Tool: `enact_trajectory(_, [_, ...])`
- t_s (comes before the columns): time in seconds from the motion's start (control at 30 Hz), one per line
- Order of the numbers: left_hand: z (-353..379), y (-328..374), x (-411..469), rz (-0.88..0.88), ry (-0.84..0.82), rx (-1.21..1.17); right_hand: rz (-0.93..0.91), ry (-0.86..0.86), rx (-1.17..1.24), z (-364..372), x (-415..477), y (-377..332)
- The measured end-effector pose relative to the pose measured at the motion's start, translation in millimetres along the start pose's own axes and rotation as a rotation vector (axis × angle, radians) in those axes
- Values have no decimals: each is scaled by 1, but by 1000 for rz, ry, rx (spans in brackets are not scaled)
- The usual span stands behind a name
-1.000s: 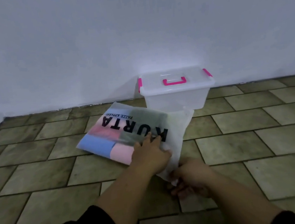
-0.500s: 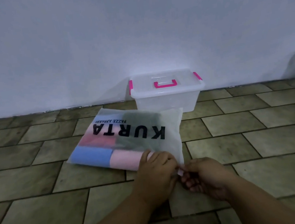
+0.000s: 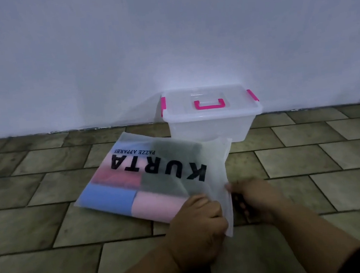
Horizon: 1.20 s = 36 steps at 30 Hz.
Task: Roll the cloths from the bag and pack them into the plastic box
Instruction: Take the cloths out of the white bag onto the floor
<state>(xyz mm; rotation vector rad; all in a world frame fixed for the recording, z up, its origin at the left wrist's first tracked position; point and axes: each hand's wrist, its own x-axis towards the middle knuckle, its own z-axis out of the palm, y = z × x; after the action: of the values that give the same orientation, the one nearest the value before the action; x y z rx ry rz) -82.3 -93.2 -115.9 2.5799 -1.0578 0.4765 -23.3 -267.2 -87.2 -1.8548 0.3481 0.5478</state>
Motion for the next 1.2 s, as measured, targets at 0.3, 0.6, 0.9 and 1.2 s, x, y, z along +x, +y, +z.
enact_trajectory(0.3, [-6,-12,8,47,-130,-60,-132,216,95,-23,124,-70])
enact_trajectory(0.6, [-12,5,52,-390,-32,12,-154,213,245,-27,98,-42])
enact_trajectory(0.9, [-49,-38,83,-696,-94,-247,-117,97,172,-36,7,-5])
enact_trajectory(1.2, [-101,-116,47,-642,-245,29,-478,47,-82,68,-8,-15])
